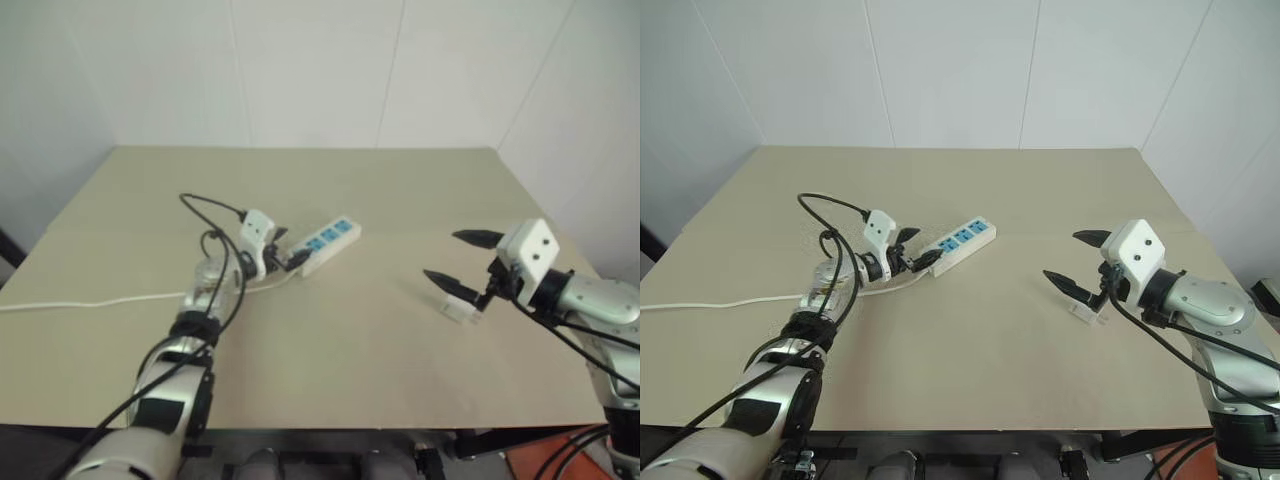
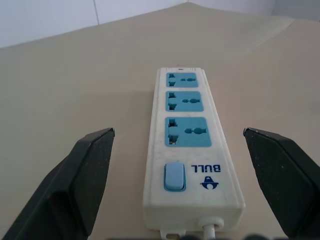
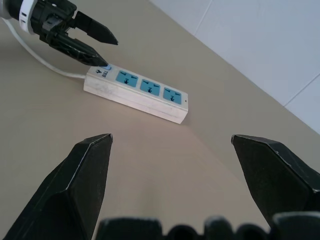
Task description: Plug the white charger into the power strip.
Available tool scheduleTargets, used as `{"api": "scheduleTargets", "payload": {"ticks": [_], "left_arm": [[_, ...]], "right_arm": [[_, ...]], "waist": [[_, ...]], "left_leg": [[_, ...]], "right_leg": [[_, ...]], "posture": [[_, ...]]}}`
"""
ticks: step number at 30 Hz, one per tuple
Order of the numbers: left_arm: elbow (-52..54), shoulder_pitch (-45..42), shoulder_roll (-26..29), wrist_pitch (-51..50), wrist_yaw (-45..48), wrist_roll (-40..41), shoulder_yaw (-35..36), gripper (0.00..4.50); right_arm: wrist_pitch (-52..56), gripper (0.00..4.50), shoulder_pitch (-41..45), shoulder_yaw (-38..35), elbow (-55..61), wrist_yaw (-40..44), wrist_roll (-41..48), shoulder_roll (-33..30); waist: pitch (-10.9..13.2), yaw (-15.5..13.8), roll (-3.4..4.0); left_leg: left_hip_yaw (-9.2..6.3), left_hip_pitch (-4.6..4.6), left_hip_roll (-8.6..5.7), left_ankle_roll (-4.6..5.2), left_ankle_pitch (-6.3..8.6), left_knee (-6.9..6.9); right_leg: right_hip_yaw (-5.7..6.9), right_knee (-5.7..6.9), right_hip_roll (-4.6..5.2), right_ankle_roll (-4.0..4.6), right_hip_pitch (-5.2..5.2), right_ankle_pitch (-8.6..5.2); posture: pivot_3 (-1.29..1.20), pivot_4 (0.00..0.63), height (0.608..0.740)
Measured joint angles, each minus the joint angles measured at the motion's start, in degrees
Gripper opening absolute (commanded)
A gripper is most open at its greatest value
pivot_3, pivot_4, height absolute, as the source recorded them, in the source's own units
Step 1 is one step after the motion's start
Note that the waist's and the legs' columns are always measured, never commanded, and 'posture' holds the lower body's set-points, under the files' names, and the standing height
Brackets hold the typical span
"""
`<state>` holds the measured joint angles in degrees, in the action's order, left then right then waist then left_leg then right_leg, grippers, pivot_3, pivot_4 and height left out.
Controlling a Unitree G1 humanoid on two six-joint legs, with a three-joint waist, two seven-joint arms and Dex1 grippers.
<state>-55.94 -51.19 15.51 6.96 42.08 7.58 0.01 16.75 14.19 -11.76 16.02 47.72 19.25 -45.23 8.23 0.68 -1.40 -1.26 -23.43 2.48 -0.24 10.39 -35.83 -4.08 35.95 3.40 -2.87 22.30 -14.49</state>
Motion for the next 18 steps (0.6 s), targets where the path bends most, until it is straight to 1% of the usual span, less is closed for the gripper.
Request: {"api": "scheduleTargets", "payload": {"ticks": [8,16,18], "left_arm": [[-9.31,-3.2,-2.36,4.31,-1.41,-2.95,-0.05,4.49],[-13.9,-3.51,-3.07,4.49,-2.77,-5.55,-0.09,4.49],[-14.83,-4.35,-3.22,4.29,-3.4,-6.07,-0.09,4.49]], "right_arm": [[0.0,4.5,-0.14,-0.01,0.77,-0.39,0.02,0.01],[0.0,4.5,-1.09,-0.01,1.39,-0.4,0.02,0.0],[0.0,4.5,-1.09,-0.01,1.58,-0.4,0.01,0.0]], "waist": [[0.0,0.04,0.0],[0.0,0.03,0.0],[0.0,0.03,0.0]], "left_leg": [[0.0,0.03,0.0,0.0,0.0,0.01],[-0.01,0.04,-0.01,-0.01,0.0,0.0],[-0.02,0.04,-0.01,-0.01,0.0,0.0]], "right_leg": [[0.0,0.02,0.0,-0.06,0.0,-0.03],[0.01,0.04,-0.01,-0.08,-0.01,-0.04],[0.01,0.04,0.0,-0.25,-0.01,-0.14]], "posture": [[0.0,0.15,0.74],[0.0,0.15,0.74],[0.0,0.15,0.74]]}}
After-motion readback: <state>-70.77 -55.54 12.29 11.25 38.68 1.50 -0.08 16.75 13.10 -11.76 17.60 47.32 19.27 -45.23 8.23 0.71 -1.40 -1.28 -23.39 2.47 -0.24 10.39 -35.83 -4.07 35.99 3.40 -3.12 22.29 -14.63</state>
